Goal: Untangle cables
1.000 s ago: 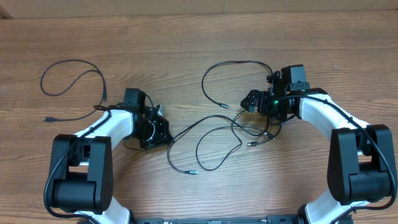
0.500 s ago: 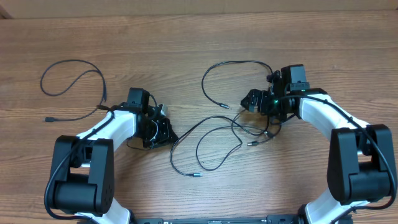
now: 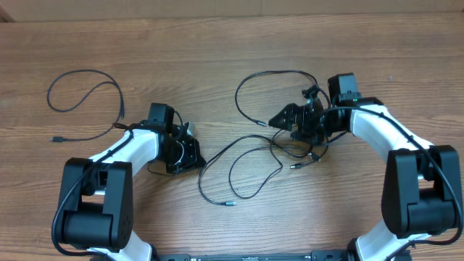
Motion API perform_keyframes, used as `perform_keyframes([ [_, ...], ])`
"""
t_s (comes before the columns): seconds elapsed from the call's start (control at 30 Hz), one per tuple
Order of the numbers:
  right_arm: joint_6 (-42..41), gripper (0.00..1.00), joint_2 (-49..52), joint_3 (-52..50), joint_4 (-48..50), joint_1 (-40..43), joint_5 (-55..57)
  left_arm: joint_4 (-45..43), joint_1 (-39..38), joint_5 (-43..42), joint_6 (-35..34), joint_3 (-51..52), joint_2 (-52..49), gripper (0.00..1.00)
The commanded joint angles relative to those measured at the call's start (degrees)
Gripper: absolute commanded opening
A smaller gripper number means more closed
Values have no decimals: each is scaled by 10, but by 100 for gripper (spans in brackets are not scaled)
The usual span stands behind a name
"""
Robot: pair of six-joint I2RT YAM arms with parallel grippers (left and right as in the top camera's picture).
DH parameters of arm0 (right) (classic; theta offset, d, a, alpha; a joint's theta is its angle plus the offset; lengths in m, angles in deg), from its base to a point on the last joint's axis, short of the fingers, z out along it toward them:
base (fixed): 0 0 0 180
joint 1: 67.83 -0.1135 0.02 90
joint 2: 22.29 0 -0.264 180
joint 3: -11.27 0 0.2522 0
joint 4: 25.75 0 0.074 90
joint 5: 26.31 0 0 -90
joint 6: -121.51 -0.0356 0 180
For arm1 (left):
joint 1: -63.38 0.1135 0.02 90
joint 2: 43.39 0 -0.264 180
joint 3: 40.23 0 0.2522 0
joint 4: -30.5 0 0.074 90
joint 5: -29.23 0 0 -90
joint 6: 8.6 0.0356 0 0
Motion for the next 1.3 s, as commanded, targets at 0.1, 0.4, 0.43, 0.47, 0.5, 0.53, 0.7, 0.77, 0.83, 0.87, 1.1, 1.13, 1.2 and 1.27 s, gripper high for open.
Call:
perform_keyframes([
  [0.1,70,100,-24,43,-23,15,-21,4,-1,57,-2,16,-13,8],
  [0.4,71,100,-23,42,-70,66,279,4,-1,57,-2,16,-13,9],
  [0.43,71,100,-21,41,-74,69,306,4,-1,57,-2,16,-13,9],
  [0.47,71,100,-21,40,-76,70,317,3,-1,57,-2,16,-13,9],
  [0.5,71,100,-21,37,-75,72,324,2,-1,57,-2,16,-13,9],
  [0.53,71,100,-20,34,-73,73,328,2,-1,57,-2,16,-13,9],
  [0.7,71,100,-20,15,-53,73,369,3,-1,57,-2,16,-13,9],
  [0.77,71,100,-20,11,-47,73,379,3,-1,58,-1,16,-13,9],
  [0.83,71,100,-20,9,-42,73,381,3,-1,58,-1,16,-13,10],
  [0.87,71,100,-20,9,-43,73,381,3,-1,57,-2,16,-13,9],
  [1.1,71,100,-20,9,-43,73,379,3,-1,57,-2,16,-13,9],
  [1.13,71,100,-20,9,-43,72,360,3,-1,58,-2,16,-13,9],
  [1.2,71,100,-20,9,-40,72,318,3,-1,57,-2,16,-13,9],
  [1.27,71,100,-20,9,-40,72,263,3,-1,57,-2,16,-13,9],
])
